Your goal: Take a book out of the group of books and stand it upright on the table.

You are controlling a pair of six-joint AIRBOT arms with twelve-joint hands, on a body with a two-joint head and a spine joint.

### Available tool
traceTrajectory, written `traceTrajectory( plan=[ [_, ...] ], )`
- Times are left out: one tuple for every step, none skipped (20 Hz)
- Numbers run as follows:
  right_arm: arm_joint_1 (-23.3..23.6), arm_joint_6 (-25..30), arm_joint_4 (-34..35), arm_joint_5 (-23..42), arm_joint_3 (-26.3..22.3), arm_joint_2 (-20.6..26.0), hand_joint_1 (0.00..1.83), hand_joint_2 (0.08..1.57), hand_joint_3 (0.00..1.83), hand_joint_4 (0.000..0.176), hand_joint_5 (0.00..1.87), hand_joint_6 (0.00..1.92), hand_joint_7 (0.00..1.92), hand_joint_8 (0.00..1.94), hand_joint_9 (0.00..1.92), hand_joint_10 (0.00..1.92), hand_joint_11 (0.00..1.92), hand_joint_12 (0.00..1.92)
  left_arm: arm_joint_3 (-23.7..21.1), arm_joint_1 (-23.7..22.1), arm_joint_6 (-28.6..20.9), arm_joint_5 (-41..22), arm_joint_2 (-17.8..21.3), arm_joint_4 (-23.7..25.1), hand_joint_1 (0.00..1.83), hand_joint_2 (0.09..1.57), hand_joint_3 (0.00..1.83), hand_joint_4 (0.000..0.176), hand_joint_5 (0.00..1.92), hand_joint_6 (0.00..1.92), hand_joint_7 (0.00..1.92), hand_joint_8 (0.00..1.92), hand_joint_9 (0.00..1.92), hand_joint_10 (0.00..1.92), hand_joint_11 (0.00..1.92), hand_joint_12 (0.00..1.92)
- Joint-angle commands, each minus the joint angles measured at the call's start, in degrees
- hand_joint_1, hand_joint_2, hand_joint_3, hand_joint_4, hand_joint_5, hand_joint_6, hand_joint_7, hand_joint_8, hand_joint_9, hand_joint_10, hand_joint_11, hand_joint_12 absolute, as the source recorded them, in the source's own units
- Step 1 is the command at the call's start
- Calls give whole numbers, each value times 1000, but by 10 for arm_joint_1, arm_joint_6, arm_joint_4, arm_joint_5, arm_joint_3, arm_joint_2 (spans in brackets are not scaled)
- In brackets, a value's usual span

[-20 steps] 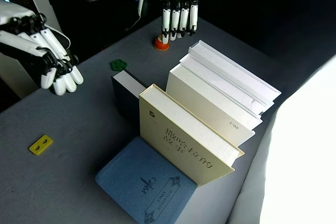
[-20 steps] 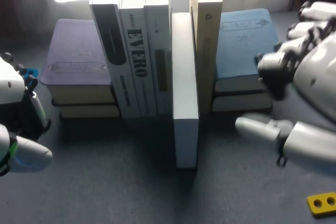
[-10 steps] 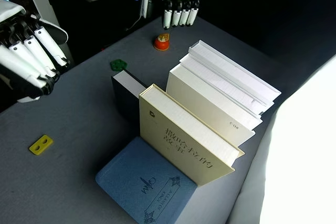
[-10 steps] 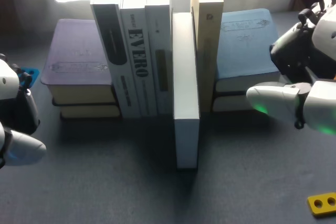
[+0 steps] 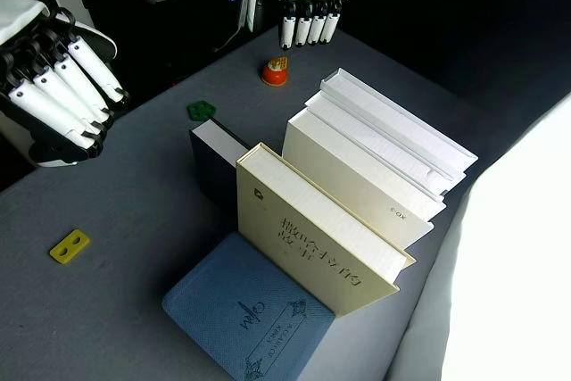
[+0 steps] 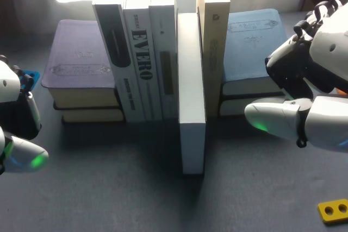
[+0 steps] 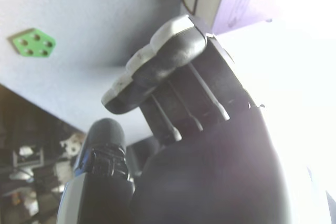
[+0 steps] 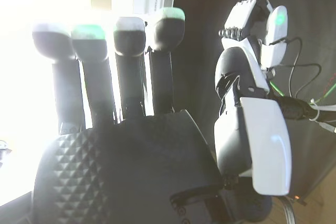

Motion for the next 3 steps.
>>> traceTrajectory(
  plan=[
    [10, 3, -16, 47, 0, 1, 0, 1242, 1, 0, 961, 1654, 1102, 1660, 998, 1921, 749, 1921, 4, -5, -1, 41, 0, 5, 147, 1351, 0, 0, 1041, 1913, 1167, 1921, 1165, 1921, 1122, 1921],
    [10, 3, -16, 47, 0, 1, 0, 1243, 1, 0, 959, 1604, 1104, 1627, 986, 1921, 706, 1921, 6, -5, -1, 41, 0, 5, 163, 1344, 0, 0, 1061, 1919, 1185, 1921, 1182, 1921, 1135, 1921],
    [10, 3, -16, 47, 0, 1, 0, 1240, 0, 0, 968, 1613, 1090, 1638, 977, 1921, 704, 1921, 6, -5, -1, 41, 0, 5, 168, 1341, 0, 0, 1061, 1912, 1194, 1921, 1195, 1921, 1155, 1921]
  ],
)
